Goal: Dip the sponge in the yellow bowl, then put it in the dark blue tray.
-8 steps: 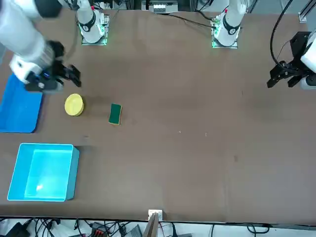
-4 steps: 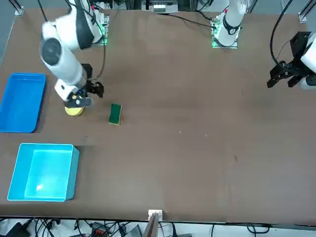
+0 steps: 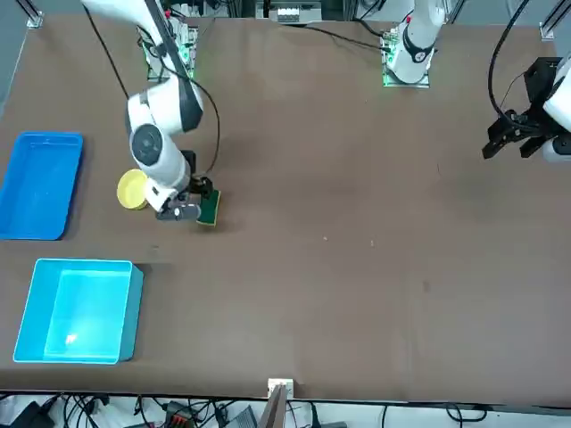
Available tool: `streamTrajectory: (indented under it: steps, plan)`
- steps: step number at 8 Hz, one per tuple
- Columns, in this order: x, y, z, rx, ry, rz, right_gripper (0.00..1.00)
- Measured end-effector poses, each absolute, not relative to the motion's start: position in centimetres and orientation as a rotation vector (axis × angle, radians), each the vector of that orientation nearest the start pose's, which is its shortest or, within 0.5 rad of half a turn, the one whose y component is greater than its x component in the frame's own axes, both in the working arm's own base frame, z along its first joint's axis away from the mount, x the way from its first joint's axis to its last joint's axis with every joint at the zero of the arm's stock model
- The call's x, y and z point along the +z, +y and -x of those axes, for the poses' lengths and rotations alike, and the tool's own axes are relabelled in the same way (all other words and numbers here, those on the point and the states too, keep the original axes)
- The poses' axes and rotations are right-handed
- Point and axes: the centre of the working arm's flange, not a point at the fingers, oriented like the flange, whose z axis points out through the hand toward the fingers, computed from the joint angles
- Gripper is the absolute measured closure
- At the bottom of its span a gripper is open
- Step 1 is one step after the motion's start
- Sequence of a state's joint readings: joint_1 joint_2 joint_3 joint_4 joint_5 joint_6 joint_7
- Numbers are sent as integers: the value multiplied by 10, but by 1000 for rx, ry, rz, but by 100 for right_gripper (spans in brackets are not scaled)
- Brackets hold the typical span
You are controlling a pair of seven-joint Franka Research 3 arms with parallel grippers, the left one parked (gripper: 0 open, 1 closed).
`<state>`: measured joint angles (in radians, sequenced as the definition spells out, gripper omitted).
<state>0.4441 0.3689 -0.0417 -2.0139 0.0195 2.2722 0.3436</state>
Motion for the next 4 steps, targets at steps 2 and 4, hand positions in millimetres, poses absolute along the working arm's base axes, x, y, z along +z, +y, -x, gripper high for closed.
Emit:
streamTrajectory:
  steps: [2,4]
  plan:
    - [228,250,-536,175,-17,3190,0]
    - [220,251,-534,190,-2,3196,0]
